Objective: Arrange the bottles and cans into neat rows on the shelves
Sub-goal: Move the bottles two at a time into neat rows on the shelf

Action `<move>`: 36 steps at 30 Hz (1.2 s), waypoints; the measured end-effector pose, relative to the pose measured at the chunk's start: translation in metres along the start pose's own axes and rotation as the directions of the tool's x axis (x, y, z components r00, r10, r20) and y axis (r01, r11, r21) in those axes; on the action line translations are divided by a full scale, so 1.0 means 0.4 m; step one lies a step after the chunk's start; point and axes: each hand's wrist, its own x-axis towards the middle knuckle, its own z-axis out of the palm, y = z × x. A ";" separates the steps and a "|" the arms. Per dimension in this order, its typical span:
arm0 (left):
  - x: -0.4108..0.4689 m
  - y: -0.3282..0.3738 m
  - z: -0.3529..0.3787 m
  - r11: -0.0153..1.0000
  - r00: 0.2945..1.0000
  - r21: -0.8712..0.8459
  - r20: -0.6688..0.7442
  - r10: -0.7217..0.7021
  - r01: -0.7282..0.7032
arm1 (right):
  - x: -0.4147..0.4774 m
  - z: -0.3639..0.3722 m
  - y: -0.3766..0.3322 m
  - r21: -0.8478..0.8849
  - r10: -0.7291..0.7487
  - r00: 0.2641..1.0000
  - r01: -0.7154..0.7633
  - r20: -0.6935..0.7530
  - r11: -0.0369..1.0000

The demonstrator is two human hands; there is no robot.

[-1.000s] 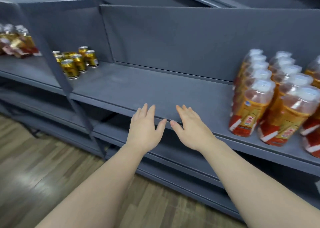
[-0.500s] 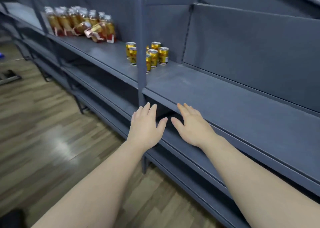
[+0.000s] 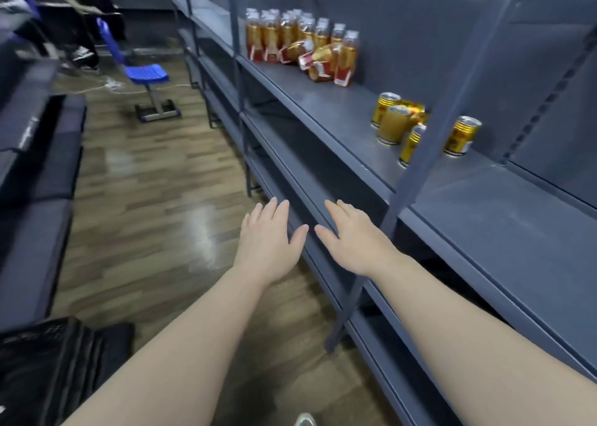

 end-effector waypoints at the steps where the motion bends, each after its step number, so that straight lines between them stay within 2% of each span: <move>1: 0.026 -0.017 -0.008 1.000 1.000 0.007 -0.007 -0.027 0.027 | 0.041 0.003 -0.006 -0.005 -0.014 1.000 0.014 0.008 1.000; 9: 0.244 -0.069 -0.095 0.981 0.987 0.120 -0.077 -0.141 0.150 | 0.340 -0.045 -0.036 -0.022 -0.122 0.992 0.123 0.040 0.992; 18: 0.455 -0.147 -0.131 0.970 0.973 0.114 -0.102 -0.206 0.217 | 0.592 -0.093 -0.099 -0.070 -0.207 0.978 0.210 0.036 0.975; 27: 0.752 -0.303 -0.176 0.985 0.982 0.075 -0.118 -0.147 0.156 | 0.902 -0.083 -0.178 -0.092 -0.161 0.987 0.160 -0.008 0.983; 36: 1.042 -0.435 -0.210 0.996 0.996 0.069 -0.066 -0.056 0.061 | 1.171 -0.107 -0.241 -0.108 -0.075 0.995 0.067 -0.068 0.992</move>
